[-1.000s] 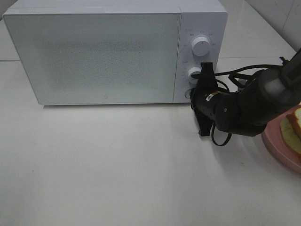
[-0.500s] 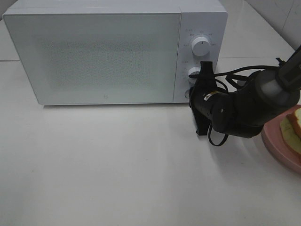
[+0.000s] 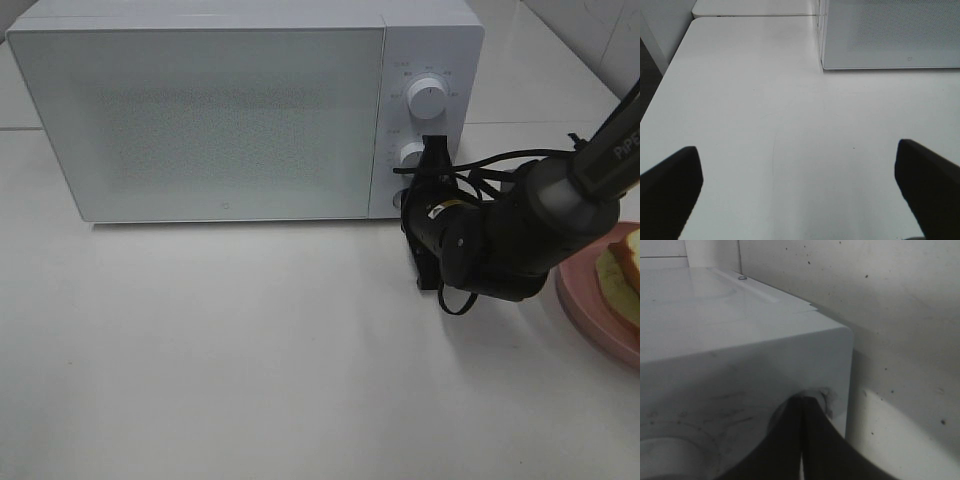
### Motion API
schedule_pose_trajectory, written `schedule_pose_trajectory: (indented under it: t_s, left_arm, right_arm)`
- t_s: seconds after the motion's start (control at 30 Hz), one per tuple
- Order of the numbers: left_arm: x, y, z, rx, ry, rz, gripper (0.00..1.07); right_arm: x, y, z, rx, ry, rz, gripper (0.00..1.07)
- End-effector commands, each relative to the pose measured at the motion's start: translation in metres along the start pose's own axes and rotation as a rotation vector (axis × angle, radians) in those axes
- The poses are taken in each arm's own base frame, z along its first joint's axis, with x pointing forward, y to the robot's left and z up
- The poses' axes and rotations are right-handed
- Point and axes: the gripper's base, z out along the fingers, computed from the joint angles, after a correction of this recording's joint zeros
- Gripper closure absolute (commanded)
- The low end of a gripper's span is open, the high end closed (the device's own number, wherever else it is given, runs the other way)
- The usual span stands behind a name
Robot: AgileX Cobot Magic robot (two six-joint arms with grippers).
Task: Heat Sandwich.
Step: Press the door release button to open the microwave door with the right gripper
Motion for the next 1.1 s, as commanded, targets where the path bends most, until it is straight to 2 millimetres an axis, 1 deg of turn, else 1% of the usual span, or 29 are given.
schedule_pose_trajectory:
  t_s: [0.03,0.27,0.33,0.37,0.4,0.5,1.1]
  left_arm:
    - [0.002,-0.001,-0.003,0.004,-0.032,-0.004,0.01]
    - [0.002,-0.001,-0.003,0.004,-0.032,-0.004,0.01]
    - [0.002,-0.001,-0.003,0.004,-0.032,-0.003,0.01]
    - [0.002,-0.001,-0.003,0.004,-0.032,-0.003,0.01]
    - [0.002,-0.001,-0.003,0.004,-0.032,-0.003,0.01]
    - [0.002,-0.001,-0.003,0.004,-0.032,-0.004,0.01]
    - [0.002,-0.001,-0.003,0.004,-0.032,-0.003,0.01]
  right_arm:
    - [-0.003,0.034,0.006,-0.210,-0.054,0.009,1.07]
    - [0.001,0.051,0.018,-0.288,-0.110,0.013,1.07]
    - [0.001,0.058,0.022,-0.325,-0.145,0.014,1.07]
    - [-0.001,0.067,0.027,-0.364,-0.166,0.010,1.07]
    - [-0.001,0.067,0.027,-0.364,-0.166,0.010,1.07]
    - [0.003,0.079,0.033,-0.397,-0.144,-0.002,1.07]
    - [0.003,0.080,0.033,-0.395,-0.154,0.000,1.07]
